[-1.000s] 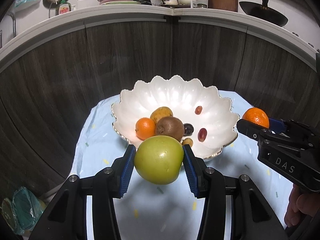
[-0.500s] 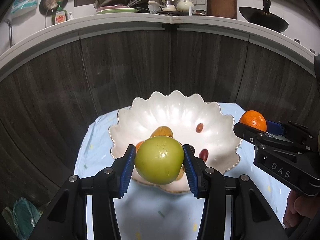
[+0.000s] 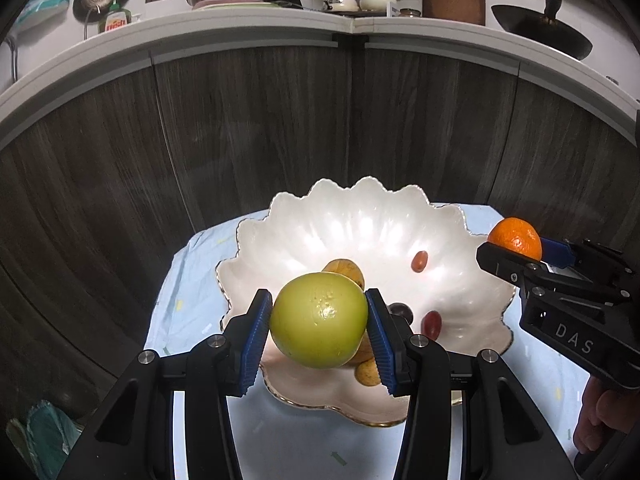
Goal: Organize fruits
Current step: 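Carry the green apple with the left tool while the right tool carries the mandarin over the bowl, then open the left tool over the bowl while the right tool releases the mandarin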
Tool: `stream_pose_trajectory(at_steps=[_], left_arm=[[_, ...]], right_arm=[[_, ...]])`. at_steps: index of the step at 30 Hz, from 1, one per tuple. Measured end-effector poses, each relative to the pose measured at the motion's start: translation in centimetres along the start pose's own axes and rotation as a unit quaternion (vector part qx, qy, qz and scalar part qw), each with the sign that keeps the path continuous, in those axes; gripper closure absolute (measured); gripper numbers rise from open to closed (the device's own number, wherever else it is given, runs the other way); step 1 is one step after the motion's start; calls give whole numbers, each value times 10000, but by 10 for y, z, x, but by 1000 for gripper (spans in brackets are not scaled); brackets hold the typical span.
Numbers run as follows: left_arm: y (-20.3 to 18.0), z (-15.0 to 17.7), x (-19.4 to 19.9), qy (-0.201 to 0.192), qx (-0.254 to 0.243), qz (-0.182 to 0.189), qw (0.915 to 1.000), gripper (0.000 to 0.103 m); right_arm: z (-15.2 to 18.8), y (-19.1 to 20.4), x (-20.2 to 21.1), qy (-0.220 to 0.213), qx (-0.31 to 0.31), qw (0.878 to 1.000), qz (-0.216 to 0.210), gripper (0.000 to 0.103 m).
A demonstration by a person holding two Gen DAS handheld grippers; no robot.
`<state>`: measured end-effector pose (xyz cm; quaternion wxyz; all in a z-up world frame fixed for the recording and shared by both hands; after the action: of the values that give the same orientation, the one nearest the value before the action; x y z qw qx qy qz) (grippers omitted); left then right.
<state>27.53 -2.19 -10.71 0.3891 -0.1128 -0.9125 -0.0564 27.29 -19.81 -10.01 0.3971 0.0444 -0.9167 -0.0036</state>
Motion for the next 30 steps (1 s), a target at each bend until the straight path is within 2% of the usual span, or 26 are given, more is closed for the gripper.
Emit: stream_pose_trajectory(at_steps=[15, 17, 19, 21, 23, 25, 30], left_arm=[[7, 5, -30, 381, 114, 119, 9991, 57], [7, 6, -28, 308, 118, 63, 9994, 52], [8, 5, -26, 246, 134, 1, 9996, 36], [11, 5, -25, 244, 179, -30, 9995, 32], [14, 5, -25, 264, 232, -47, 9994, 27], [16, 5, -23, 246, 271, -56, 9993, 19], [18, 6, -11, 137, 340, -89, 9993, 5]], right_arm=[[-3, 3, -37, 450, 63, 9988, -155, 58], [-3, 3, -39, 467, 71, 9987, -176, 57], [-2, 5, -41, 495, 93, 9986, -139, 56], [0, 4, -41, 514, 73, 9986, -56, 53], [0, 3, -38, 441, 19, 9990, -18, 33], [0, 3, -33, 343, 18, 9994, 77, 27], [-2, 4, -23, 266, 21, 9996, 103, 27]])
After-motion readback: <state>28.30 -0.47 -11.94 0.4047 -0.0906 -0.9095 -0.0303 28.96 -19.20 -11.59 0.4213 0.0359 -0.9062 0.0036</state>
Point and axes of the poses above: each gripper's, at about its wrist camera, not at the fingertips, and x roughly against the way its jaws point, y to its left, z to its underside, the point moved 1 cm from there along -x, roughly the way its jaws point, and after that the axes turned 6 degrees about y, right-handed, at the moved point
